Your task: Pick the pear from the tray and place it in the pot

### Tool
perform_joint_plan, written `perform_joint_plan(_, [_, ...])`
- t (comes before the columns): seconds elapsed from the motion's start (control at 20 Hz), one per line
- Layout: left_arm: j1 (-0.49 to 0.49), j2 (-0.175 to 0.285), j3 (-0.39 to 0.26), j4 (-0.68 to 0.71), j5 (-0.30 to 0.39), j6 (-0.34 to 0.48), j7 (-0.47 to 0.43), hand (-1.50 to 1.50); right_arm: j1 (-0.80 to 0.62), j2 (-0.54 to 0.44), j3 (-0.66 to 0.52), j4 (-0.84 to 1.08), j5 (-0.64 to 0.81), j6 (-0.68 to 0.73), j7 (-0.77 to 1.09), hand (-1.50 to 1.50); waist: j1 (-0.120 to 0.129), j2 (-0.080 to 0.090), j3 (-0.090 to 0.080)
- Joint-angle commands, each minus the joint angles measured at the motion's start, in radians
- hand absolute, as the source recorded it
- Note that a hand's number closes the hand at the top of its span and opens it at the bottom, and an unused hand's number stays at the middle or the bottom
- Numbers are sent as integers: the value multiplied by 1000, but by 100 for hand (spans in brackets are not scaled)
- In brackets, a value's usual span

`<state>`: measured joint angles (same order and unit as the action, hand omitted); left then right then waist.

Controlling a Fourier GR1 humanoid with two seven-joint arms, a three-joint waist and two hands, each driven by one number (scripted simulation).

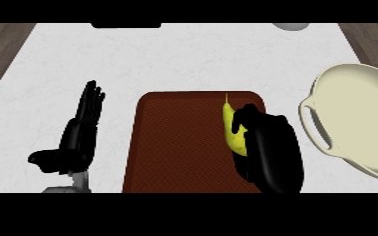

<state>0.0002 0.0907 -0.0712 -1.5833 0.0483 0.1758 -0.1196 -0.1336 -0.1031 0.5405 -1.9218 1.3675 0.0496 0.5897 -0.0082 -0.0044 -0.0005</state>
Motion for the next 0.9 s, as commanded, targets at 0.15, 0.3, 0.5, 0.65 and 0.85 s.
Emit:
perform_joint_plan(0.15, [67,-24,-31,-27,-28,1,-47,0,43,-2,-25,-235,129,118,146,150,4,1,0])
perform_joint_plan(0.3, [-1,1,-11,-65,-21,2,72,0,1,-26,-170,-181,69,79,89,150,6,3,1])
perform_joint_plan(0.5, [-5,-18,-2,-3,-24,-1,7,0,-26,-98,-374,-158,-42,96,26,150,7,5,1])
perform_joint_plan(0.65, [15,-8,6,-40,-7,-20,34,0,10,-144,-464,-170,-103,105,-19,150,8,4,1])
perform_joint_plan(0.85, [12,-41,-31,-66,-48,16,45,0,-1,-211,-626,-57,-205,44,-122,150,8,4,1])
